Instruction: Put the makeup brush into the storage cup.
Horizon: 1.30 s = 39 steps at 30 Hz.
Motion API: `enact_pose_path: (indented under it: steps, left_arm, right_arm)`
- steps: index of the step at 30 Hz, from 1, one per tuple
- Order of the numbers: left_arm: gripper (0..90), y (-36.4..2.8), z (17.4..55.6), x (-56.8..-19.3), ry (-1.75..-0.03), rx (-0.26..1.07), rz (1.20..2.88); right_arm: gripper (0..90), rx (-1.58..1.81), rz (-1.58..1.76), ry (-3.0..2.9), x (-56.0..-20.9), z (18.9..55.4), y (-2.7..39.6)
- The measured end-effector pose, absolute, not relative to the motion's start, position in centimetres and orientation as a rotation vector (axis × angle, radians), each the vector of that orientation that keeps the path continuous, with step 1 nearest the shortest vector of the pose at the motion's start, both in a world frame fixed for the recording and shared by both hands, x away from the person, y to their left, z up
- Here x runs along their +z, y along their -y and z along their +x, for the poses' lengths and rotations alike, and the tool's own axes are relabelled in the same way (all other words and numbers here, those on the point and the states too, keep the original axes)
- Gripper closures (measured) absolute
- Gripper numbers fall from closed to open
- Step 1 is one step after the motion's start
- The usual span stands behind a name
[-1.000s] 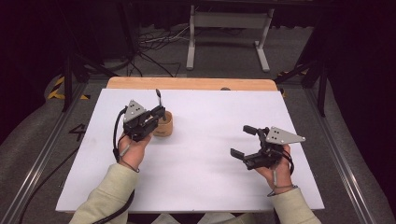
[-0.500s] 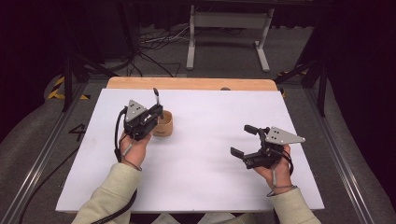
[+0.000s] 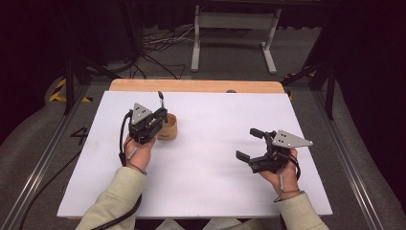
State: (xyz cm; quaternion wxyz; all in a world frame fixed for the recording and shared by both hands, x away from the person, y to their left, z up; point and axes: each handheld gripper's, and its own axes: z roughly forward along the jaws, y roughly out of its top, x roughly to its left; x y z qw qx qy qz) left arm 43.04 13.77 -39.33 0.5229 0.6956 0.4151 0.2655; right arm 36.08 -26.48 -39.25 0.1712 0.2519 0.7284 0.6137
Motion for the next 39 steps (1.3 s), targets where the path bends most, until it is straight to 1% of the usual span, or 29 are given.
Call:
enact_pose_path:
  steps: [16, 24, 39]
  left_arm:
    - [78.5, -13.2, 43.3, -40.5, -0.985, 0.619, 1.696]
    - [78.4, -12.9, 43.5, -40.8, -0.982, 0.607, 1.737]
    - [78.3, -12.3, 43.4, -41.5, -0.958, 0.642, 1.797]
  right_arm:
    - [0.0, 1.773, 0.727, -2.076, -39.2, 36.1, 26.5]
    - [0.0, 1.787, 0.727, -2.074, -39.2, 36.1, 26.5]
    - [0.0, 1.811, 0.732, -2.077, -39.2, 36.2, 26.6]
